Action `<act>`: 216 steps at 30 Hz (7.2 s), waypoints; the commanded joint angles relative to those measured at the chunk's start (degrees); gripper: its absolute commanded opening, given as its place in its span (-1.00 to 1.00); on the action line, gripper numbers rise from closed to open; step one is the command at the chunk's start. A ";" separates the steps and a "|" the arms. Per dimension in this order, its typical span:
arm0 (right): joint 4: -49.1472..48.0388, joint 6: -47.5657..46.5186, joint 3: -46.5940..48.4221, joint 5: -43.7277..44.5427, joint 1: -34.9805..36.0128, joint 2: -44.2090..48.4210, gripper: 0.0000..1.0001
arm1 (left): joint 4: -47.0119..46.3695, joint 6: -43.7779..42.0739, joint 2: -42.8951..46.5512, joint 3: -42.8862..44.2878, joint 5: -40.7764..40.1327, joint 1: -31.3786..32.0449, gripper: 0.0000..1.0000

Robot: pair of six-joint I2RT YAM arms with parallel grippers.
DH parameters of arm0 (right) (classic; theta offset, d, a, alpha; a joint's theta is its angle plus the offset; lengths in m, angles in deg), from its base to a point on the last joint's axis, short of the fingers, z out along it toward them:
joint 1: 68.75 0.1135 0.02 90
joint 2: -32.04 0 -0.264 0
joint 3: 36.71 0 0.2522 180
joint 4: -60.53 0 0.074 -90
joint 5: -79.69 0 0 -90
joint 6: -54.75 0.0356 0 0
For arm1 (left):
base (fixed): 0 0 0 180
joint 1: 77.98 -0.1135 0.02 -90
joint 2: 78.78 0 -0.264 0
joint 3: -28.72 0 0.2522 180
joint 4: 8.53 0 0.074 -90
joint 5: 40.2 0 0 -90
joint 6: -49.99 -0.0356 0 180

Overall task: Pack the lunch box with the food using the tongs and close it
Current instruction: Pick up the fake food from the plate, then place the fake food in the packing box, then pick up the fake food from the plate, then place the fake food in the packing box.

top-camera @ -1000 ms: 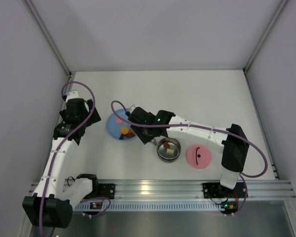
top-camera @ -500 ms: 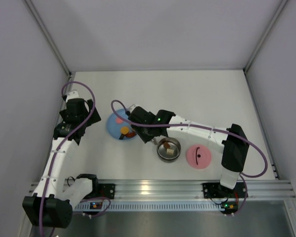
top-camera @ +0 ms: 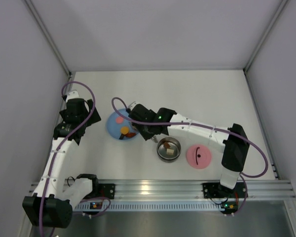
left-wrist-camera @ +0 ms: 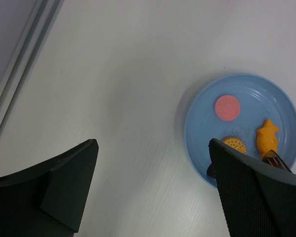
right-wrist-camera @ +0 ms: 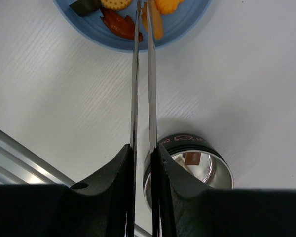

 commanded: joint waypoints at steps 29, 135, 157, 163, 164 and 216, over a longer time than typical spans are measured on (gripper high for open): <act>1.21 1.98 -6.72 2.96 -1.66 21.06 -0.54 | -1.88 -0.56 1.12 1.68 -0.17 0.16 0.98; -9.24 3.22 -0.49 -3.01 -5.87 -1.34 -0.13 | -2.06 -0.91 0.51 1.42 -0.17 0.69 0.98; -8.63 3.22 0.12 -3.54 -6.31 -1.61 -0.52 | -2.14 -0.91 0.59 1.51 -0.08 0.78 0.98; -6.88 2.95 0.56 -1.96 -6.31 2.86 -0.56 | -2.06 -0.91 0.68 1.51 -0.08 0.78 0.98; -6.70 2.95 0.48 -1.78 -6.31 3.57 -0.57 | -2.06 -0.91 0.68 1.51 -0.08 0.78 0.98; 16.16 9.02 -34.68 -7.84 -6.31 55.44 -0.47 | 0.58 -1.44 7.18 -3.06 5.63 2.01 0.98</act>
